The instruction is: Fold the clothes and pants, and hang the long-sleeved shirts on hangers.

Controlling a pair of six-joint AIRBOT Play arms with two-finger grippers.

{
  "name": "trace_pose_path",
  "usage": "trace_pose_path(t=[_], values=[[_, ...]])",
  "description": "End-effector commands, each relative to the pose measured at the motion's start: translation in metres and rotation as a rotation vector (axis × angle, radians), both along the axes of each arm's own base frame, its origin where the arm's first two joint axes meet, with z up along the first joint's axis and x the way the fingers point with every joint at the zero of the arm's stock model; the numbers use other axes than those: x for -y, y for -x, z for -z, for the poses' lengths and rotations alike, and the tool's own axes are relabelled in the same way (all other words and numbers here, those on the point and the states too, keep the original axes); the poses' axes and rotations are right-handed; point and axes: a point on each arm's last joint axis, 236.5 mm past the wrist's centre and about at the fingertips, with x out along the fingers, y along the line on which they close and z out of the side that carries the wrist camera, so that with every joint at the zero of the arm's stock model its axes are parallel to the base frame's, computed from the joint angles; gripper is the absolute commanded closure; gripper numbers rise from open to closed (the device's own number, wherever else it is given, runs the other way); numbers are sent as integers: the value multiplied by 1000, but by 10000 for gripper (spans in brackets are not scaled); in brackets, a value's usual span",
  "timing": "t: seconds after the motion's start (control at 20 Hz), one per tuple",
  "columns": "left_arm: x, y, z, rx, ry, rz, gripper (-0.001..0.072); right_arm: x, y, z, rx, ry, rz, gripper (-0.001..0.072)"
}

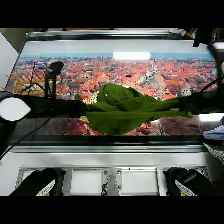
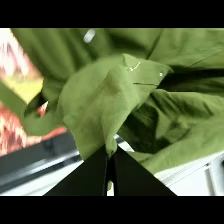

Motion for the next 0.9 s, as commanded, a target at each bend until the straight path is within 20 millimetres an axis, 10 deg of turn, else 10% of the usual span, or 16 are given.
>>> trace_pose_path(t=[0.0,0.5,0.6,0.85], values=[[-3,4,56,-118,-41,-24,693,-24,-5,44,-36,9,-50,706],[-1,9,36,-48,-78,36,660,-31,-16,59,-73,23,-54,705],[-1,10,28,-19,-68,42,13,-31,-16,59,-73,24,-53,705],[-30,-4,11,32,-53,-54,-5,-31,-17,59,-73,24,-54,703]])
